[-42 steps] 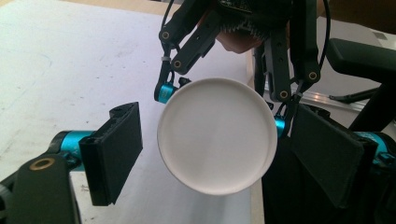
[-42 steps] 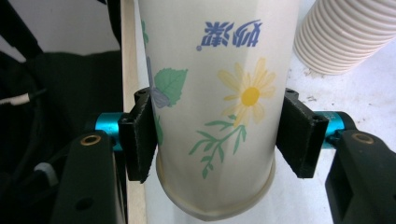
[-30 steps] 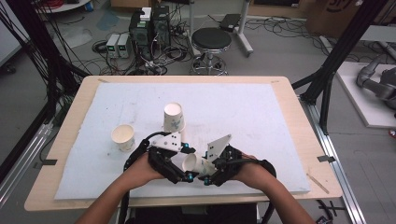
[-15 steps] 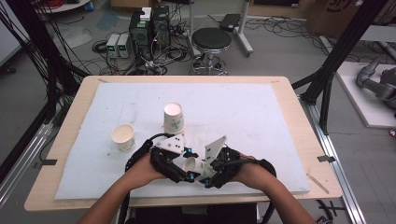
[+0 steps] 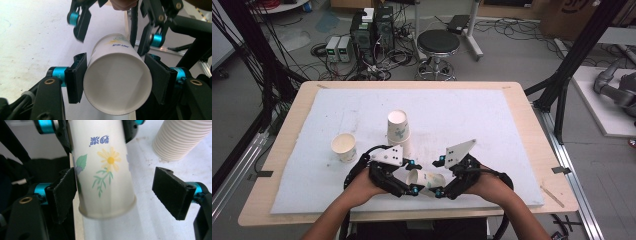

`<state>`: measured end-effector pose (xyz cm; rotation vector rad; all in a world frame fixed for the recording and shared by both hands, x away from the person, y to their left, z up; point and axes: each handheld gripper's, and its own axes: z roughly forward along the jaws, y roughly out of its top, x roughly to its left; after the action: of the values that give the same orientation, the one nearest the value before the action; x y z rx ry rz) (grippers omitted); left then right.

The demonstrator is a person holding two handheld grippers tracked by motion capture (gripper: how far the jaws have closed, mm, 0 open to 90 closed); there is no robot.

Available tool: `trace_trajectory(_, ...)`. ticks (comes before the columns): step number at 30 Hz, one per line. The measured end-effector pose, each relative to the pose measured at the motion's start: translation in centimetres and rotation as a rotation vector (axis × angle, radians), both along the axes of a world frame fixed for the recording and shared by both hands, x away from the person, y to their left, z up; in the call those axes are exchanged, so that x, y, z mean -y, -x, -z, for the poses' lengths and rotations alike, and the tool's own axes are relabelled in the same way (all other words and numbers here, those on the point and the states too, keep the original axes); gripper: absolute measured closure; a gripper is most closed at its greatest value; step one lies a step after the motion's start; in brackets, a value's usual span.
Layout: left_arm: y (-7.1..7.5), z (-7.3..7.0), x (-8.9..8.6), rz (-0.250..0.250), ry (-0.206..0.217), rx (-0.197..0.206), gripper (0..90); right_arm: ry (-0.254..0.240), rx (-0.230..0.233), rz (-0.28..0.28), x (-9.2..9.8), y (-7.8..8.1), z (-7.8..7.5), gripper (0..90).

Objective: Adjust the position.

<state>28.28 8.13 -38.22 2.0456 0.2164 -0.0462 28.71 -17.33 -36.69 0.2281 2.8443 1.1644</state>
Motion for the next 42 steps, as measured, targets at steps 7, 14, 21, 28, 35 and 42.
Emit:
trace_trajectory(7, 0.0, 0.6, -0.8, -0.055, 0.053, -0.003, 37.1, -0.114, 0.003, 0.042, 1.9, 0.2, -0.3, 20.2)
trace_trajectory(14, 0.1, 1.0, -1.7, -0.114, 0.122, 0.008, 37.2, -0.218, 0.014, 0.1, 3.1, 0.6, 0.3, 20.2)
trace_trajectory(21, 0.5, 1.3, -2.6, -0.147, 0.201, 0.026, 37.1, -0.322, 0.049, 0.144, 3.9, 1.5, 1.8, 20.2)
trace_trajectory(28, 0.8, 1.5, -3.0, -0.147, 0.239, 0.041, 37.0, -0.372, 0.054, 0.171, 4.4, 1.9, 3.1, 20.2)
trace_trajectory(35, 0.9, 1.6, -3.6, -0.158, 0.298, 0.055, 37.1, -0.4, 0.044, 0.173, 4.8, 2.1, 3.5, 20.3)
trace_trajectory(42, 1.1, 1.4, -3.7, -0.141, 0.325, 0.056, 37.1, -0.414, 0.022, 0.15, 4.6, 1.9, 3.9, 20.4)
